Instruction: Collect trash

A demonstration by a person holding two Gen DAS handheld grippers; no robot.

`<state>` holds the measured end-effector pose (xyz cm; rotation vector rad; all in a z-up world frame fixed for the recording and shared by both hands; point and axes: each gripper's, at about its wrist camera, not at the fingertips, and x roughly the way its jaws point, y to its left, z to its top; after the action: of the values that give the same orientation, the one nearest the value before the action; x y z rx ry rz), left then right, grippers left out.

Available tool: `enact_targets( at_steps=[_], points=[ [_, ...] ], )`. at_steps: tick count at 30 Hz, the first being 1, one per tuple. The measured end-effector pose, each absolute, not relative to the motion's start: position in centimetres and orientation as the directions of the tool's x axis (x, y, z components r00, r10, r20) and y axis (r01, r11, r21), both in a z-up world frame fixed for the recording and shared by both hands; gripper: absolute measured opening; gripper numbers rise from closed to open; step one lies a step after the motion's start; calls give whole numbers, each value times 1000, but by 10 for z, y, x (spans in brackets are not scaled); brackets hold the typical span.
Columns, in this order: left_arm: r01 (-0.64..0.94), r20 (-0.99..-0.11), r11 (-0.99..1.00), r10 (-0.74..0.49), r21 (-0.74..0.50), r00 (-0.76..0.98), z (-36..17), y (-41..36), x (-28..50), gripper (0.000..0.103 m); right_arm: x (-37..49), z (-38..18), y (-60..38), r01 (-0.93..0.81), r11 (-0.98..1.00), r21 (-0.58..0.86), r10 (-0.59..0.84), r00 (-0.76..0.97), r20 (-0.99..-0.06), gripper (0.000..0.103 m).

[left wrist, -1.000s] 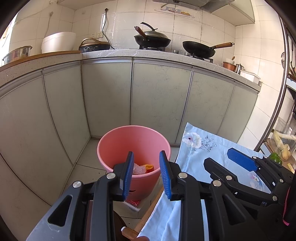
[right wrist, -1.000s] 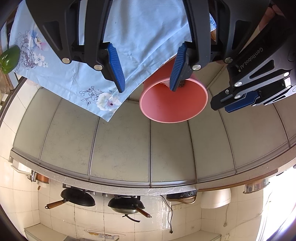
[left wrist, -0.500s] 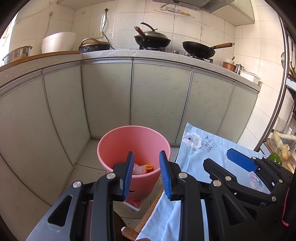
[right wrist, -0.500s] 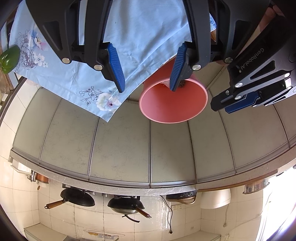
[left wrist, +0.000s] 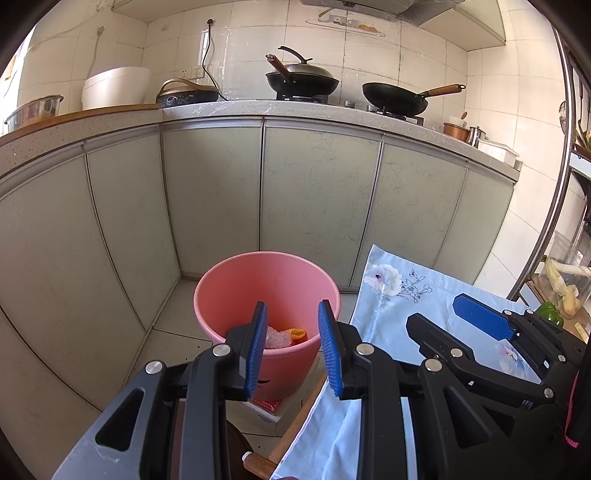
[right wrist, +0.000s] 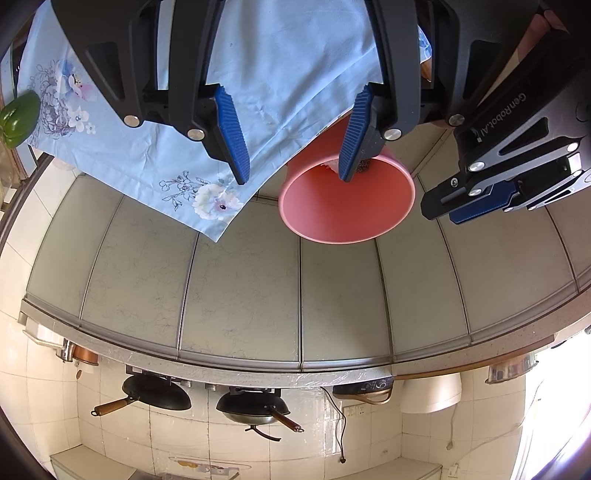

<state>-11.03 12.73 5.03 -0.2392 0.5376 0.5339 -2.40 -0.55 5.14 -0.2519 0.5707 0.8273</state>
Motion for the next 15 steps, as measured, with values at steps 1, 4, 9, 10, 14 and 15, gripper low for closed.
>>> enact_targets(
  at_steps=[1,4,9,10,14,15],
  points=[
    [-541,-543,838,419,-79,728,50,127,-110,28,-24,51,-6,-753,658,7,622,538,-569,51],
    [-539,-543,838,419,-77,728,50,127,-110,28,-24,51,-6,-754,657,6,622,538,-569,51],
    [-540,-543,838,419,-77,728,51,127,-111,28,-24,51,-6,-753,658,7,622,538,-569,51],
    [-540,-543,838,418,-78,728,51,127,-111,28,-24,51,-6,-753,658,7,622,538,-569,51],
    [-538,-544,839,417,-79,729,51,126,-110,28,-24,51,-6,-754,657,8,623,537,-568,51],
    [-538,-544,840,416,-79,729,51,126,-110,28,-24,51,-6,-754,656,8,624,537,-568,51]
  ],
)
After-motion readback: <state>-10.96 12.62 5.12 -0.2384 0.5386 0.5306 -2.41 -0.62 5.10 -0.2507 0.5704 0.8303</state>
